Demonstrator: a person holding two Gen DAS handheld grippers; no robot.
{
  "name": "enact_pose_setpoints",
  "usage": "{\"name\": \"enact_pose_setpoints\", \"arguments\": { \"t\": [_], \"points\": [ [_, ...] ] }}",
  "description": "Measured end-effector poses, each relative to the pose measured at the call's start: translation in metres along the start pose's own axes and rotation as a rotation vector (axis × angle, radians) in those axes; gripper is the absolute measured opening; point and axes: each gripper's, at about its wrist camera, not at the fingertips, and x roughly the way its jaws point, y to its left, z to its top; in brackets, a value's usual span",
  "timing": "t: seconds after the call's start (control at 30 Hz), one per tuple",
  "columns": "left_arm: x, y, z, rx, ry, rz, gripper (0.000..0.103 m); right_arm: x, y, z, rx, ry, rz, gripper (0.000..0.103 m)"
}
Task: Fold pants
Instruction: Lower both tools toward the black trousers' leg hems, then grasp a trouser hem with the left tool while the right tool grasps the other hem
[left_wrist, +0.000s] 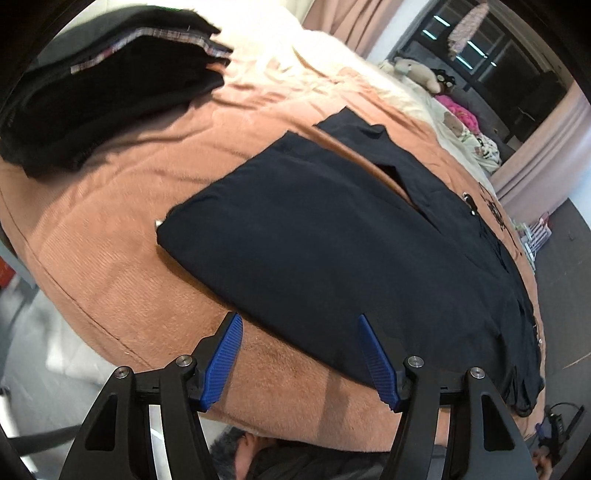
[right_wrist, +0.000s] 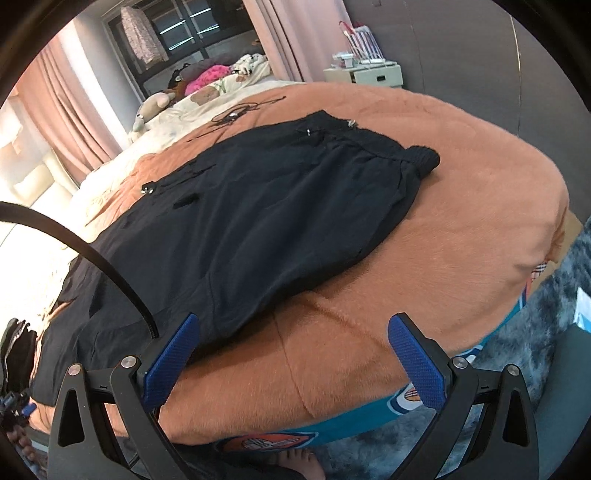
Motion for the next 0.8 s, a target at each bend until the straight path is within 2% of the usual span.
{"name": "enact_pose_setpoints", "arguments": {
  "t": [0.1, 0.3, 0.33, 0.4, 0.53, 0.7, 0.8],
  "points": [
    [0.008, 0.005, 0.005, -0.039, 0.027, -0.012, 0.067, 0.006, -0.003, 0.006, 0.015, 0.012, 0.002, 0.103],
    [0.014, 0.009, 0.018, -0.054, 0.0, -0.005, 0.066, 0.02, -0.015, 0.019, 0.058, 0.031, -0.006, 0.101],
    [0.015, 0.009, 0.021, -0.052, -0.009, 0.003, 0.06, 0.022, -0.015, 0.02, 0.066, 0.033, -0.009, 0.096],
    [0.017, 0.011, 0.027, -0.052, -0.02, 0.032, 0.048, 0.026, -0.023, 0.023, 0.093, 0.042, -0.016, 0.093],
    [0.016, 0.02, 0.035, -0.101, -0.047, 0.005, 0.024, 0.025, -0.041, 0.026, 0.159, 0.039, -0.01, 0.091],
    [0.017, 0.016, 0.033, -0.09, -0.056, 0.033, 0.007, 0.024, -0.054, 0.034, 0.205, 0.026, 0.01, 0.089],
    [0.016, 0.01, 0.035, -0.072, -0.074, 0.059, 0.005, 0.025, -0.066, 0.038, 0.236, 0.017, 0.012, 0.083]
  ]
}}
